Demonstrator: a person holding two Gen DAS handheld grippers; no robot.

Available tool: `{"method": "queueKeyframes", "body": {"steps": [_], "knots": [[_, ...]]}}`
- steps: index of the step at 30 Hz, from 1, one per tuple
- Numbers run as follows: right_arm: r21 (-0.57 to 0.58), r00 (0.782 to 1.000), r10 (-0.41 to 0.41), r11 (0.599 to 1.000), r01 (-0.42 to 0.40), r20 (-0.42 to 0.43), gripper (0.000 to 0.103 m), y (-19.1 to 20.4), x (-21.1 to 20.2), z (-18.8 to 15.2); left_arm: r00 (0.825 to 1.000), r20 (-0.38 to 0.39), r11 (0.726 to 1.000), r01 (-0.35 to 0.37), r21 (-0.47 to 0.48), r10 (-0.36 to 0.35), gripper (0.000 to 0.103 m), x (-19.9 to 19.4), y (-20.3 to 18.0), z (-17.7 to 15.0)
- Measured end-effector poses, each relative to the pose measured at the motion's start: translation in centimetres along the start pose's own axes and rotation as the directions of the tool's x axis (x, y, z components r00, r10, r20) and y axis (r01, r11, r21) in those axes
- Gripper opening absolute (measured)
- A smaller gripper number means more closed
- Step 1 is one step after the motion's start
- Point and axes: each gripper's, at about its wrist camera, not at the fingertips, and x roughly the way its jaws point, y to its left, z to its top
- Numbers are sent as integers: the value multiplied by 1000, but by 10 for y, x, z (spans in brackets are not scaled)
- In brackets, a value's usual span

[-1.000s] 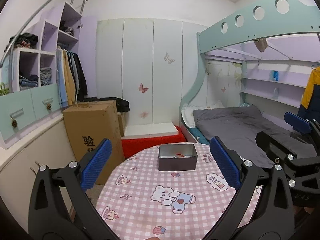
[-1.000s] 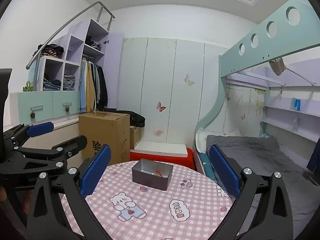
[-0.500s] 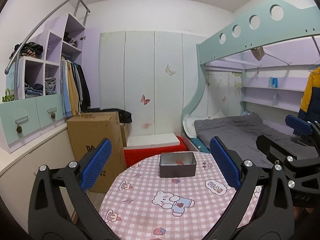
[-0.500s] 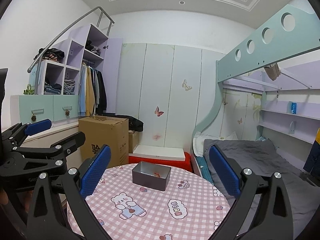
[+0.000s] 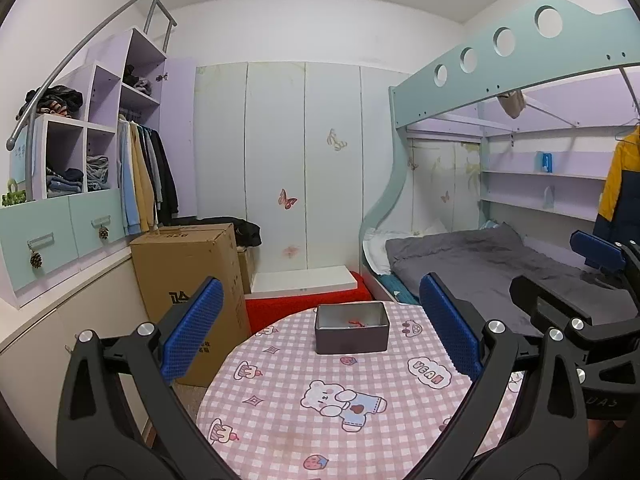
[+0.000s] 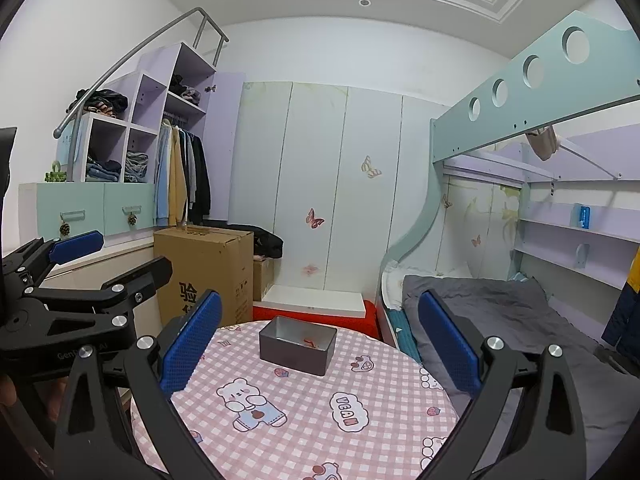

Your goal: Organize jewelry

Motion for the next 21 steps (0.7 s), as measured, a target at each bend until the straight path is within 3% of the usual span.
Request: {"method": "queueKeyframes", "body": {"steps": [21], "knots": [[2,1000,0,1000,0,-6,95,1,5,-2,1000,5,1000,-14,6,14,96,3,1,-1]]}}
